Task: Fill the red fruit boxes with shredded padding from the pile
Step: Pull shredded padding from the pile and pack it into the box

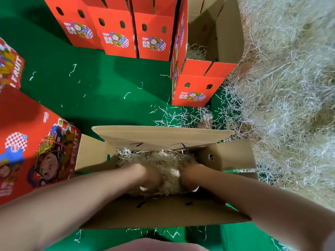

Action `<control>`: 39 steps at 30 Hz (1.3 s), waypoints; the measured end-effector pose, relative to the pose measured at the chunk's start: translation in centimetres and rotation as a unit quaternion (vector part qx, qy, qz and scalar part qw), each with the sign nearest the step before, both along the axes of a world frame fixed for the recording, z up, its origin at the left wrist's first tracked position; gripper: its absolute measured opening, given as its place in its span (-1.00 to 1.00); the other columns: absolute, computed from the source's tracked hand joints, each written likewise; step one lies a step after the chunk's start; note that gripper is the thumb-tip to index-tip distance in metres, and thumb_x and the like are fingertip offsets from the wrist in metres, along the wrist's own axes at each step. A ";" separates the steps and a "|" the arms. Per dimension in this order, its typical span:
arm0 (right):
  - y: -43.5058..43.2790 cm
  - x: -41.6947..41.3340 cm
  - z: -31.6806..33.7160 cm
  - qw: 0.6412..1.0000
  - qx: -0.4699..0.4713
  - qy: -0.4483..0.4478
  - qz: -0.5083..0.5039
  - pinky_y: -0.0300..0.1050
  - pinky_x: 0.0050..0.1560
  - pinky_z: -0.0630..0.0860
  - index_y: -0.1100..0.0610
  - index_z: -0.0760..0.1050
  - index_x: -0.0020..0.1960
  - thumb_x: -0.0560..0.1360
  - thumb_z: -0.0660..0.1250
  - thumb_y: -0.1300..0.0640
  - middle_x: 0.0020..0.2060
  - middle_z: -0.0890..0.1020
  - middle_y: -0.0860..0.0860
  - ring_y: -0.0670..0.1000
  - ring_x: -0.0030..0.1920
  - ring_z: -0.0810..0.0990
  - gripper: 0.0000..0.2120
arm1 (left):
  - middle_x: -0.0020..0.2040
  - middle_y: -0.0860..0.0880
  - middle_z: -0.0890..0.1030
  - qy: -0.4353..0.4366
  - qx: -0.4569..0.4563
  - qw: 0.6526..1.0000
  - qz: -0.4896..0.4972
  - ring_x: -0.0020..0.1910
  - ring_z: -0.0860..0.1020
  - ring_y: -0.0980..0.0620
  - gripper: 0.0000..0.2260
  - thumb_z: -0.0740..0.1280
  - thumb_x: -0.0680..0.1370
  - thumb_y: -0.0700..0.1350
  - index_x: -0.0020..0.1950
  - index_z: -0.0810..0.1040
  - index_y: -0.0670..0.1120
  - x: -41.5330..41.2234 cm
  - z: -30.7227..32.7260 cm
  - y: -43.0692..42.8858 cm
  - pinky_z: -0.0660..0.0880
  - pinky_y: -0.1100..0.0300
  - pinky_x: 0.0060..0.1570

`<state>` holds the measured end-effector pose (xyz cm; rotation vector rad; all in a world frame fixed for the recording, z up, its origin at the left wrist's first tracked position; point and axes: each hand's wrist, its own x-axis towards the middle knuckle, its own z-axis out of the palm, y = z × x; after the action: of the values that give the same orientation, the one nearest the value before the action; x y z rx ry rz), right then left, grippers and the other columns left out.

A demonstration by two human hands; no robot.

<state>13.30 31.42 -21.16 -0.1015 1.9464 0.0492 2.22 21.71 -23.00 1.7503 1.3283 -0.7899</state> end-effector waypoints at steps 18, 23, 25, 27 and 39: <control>1.8 -1.9 0.1 0.997 -0.013 0.051 -0.048 0.01 0.10 0.51 0.14 0.35 0.37 0.51 0.21 0.29 0.30 0.44 0.13 0.15 0.21 0.48 -0.57 | 0.09 -0.26 0.48 0.088 -0.213 0.971 -0.065 -0.04 0.42 -0.12 -0.72 0.21 0.53 -0.33 0.23 0.47 -0.35 -2.0 3.2 -4.1 0.38 0.10 -0.11; 1.0 -2.7 1.1 0.983 -0.075 0.150 -0.077 -0.11 -0.13 0.49 0.04 0.41 0.33 0.44 0.18 0.36 0.22 0.53 0.08 0.12 0.14 0.54 -0.50 | -0.10 -0.12 0.52 0.094 -0.030 0.994 0.044 -0.18 0.53 -0.02 -0.84 0.17 0.59 -0.25 0.08 0.53 -0.20 -2.0 3.1 -4.3 0.39 0.29 -0.38; 0.0 -2.9 1.2 0.979 -0.078 0.173 -0.074 -0.06 -0.09 0.57 0.13 0.52 0.19 0.43 0.19 0.35 0.10 0.59 0.10 0.11 0.05 0.58 -0.63 | 0.17 -0.19 0.51 0.142 0.024 0.988 0.054 0.15 0.50 -0.12 -0.75 0.15 0.60 -0.16 0.23 0.49 -0.17 -2.4 2.8 -4.0 0.47 0.04 0.06; -0.5 -2.8 1.2 0.986 -0.056 0.154 -0.040 0.03 0.07 0.53 0.17 0.52 0.18 0.47 0.20 0.29 0.15 0.53 0.13 0.13 0.14 0.51 -0.69 | 0.47 -0.25 0.18 0.211 0.007 0.977 0.015 0.45 0.13 -0.21 -0.59 0.14 0.60 -0.08 0.45 0.27 -0.15 -3.2 2.1 -4.0 0.11 -0.21 0.38; -0.1 -0.5 1.3 0.969 -0.068 0.229 -0.063 0.10 0.05 0.52 0.06 0.42 0.29 0.49 0.24 0.27 0.13 0.52 0.13 0.16 0.15 0.49 -0.61 | 0.18 -0.18 0.53 0.153 0.090 0.984 0.028 0.17 0.47 -0.17 -0.79 0.22 0.53 -0.30 0.12 0.56 -0.19 -4.2 2.2 -3.7 0.39 -0.11 0.19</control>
<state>12.78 31.28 -19.84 -0.0599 2.4149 -0.1591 -1.98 18.04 -20.78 1.7700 1.6918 -0.9616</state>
